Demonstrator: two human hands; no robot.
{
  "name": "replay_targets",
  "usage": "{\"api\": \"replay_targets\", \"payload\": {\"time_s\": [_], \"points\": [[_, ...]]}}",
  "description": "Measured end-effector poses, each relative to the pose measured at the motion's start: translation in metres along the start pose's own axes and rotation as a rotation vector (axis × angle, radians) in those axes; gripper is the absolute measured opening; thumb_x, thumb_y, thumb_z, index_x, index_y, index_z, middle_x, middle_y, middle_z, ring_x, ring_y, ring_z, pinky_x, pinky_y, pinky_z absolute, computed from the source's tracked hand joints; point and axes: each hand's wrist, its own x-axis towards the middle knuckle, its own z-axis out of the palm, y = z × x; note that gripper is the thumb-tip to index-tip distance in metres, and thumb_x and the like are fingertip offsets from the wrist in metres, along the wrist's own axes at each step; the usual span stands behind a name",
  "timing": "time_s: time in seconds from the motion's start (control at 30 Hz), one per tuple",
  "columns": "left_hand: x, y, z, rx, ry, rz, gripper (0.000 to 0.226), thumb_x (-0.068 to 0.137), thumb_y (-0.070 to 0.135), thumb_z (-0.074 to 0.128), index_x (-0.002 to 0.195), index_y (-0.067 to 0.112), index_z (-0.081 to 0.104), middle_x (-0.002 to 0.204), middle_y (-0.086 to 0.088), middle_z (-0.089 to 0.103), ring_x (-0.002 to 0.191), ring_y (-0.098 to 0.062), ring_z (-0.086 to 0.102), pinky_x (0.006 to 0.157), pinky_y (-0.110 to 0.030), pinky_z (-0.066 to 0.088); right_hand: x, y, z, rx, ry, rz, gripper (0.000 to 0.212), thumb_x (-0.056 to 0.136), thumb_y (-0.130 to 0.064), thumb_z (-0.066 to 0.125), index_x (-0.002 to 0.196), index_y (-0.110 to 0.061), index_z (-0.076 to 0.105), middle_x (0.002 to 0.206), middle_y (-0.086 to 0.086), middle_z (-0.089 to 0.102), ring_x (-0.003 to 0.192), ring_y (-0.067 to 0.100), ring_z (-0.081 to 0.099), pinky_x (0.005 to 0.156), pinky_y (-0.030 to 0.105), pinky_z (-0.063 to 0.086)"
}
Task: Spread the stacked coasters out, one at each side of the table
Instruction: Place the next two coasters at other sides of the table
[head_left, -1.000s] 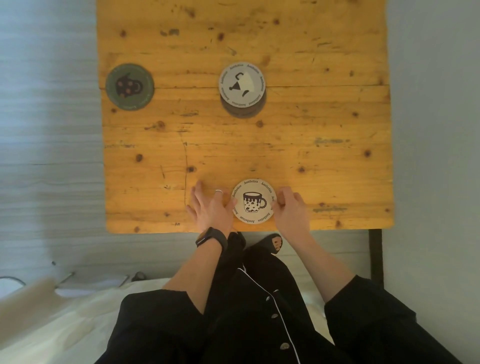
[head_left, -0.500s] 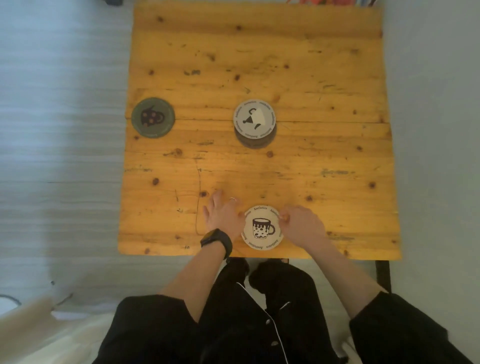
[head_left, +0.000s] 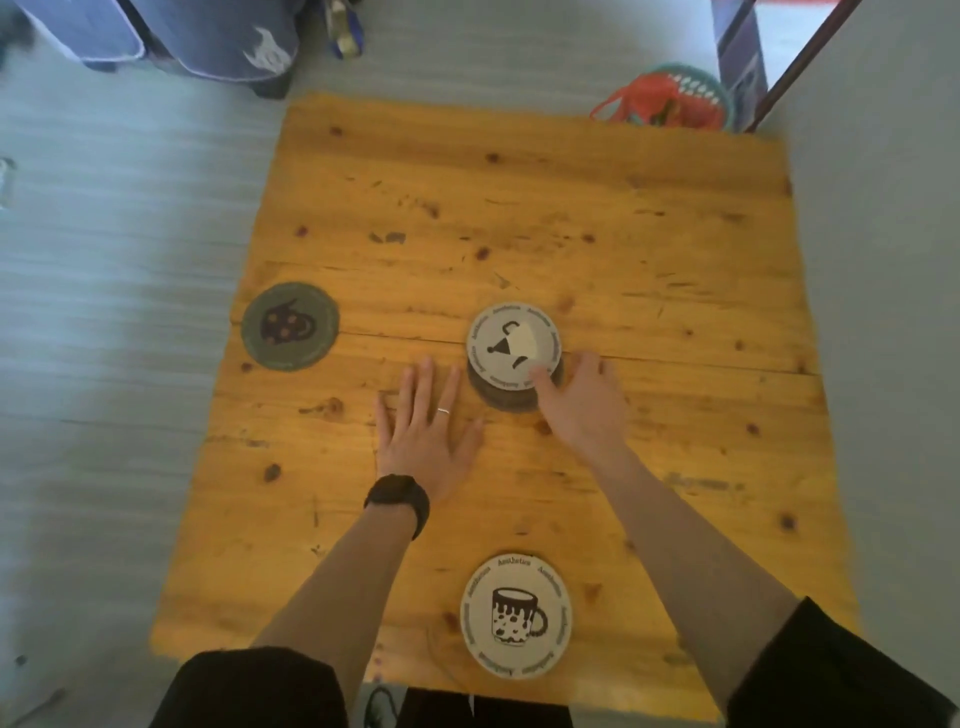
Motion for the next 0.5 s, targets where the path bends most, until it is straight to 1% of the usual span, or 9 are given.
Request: {"api": "replay_targets", "payload": {"time_s": [0.07,0.13,0.23,0.33,0.4,0.43,0.5], "points": [[-0.001,-0.002,0.005,-0.002,0.047,0.018,0.070,0.092,0.073,0.014,0.151,0.046,-0.011,0.164,0.012,-0.016,0.150,-0.014,-0.018,0.120,-0.054,-0.009,0.011,-0.006,0.002,-0.039,0.036,-0.006,0.080,0.088,-0.071,0.048,0.144,-0.013,0.041,0.144,0.012,0.044,0.133,0.035,0.042,0.103,0.048,0.044],[-0.001,-0.002,0.007,0.006,0.058,0.021,0.070,0.093,0.072,0.015,0.152,0.045,-0.011,0.164,0.011,-0.015,0.150,-0.015,-0.017,0.119,-0.053,-0.010,0.019,-0.010,0.004,-0.051,0.034,-0.010,0.080,0.085,-0.070,0.054,0.143,-0.015,0.042,0.143,0.012,0.042,0.134,0.035,0.040,0.101,0.048,0.043],[0.000,-0.002,0.005,0.018,0.017,0.009,0.071,0.092,0.073,0.013,0.151,0.045,-0.015,0.163,0.012,-0.020,0.149,-0.015,-0.021,0.119,-0.053,-0.012,0.024,-0.014,0.006,-0.037,0.018,-0.003,0.078,0.083,-0.062,0.066,0.141,-0.015,0.043,0.144,0.013,0.040,0.135,0.036,0.037,0.101,0.047,0.043],[0.000,-0.001,0.001,0.028,-0.038,-0.007,0.071,0.091,0.074,0.010,0.149,0.045,-0.020,0.161,0.013,-0.027,0.148,-0.014,-0.026,0.119,-0.053,-0.014,0.023,-0.018,0.006,0.018,0.066,-0.013,0.073,0.080,-0.052,0.075,0.134,-0.015,0.043,0.139,0.014,0.043,0.130,0.036,0.041,0.100,0.046,0.044],[0.001,0.000,-0.001,0.029,-0.064,-0.013,0.071,0.090,0.075,0.008,0.148,0.046,-0.022,0.160,0.013,-0.029,0.147,-0.015,-0.027,0.118,-0.053,-0.015,0.019,-0.020,0.006,-0.047,0.152,-0.112,0.061,0.082,-0.044,0.076,0.125,-0.015,0.045,0.130,0.014,0.049,0.120,0.035,0.047,0.096,0.045,0.046],[0.002,0.000,-0.002,0.032,-0.077,-0.015,0.072,0.090,0.075,0.007,0.148,0.046,-0.022,0.159,0.013,-0.029,0.147,-0.015,-0.028,0.118,-0.053,-0.016,0.016,-0.020,0.006,-0.089,0.198,-0.190,0.051,0.085,-0.039,0.074,0.120,-0.014,0.047,0.124,0.013,0.052,0.115,0.035,0.049,0.092,0.044,0.047],[0.002,0.000,-0.003,0.049,-0.106,-0.018,0.073,0.088,0.077,0.005,0.147,0.046,-0.024,0.158,0.012,-0.033,0.146,-0.014,-0.030,0.117,-0.053,-0.017,0.011,-0.020,0.007,-0.074,0.259,-0.316,0.027,0.094,-0.027,0.063,0.111,-0.013,0.048,0.112,0.011,0.057,0.104,0.032,0.052,0.081,0.040,0.045]]}}
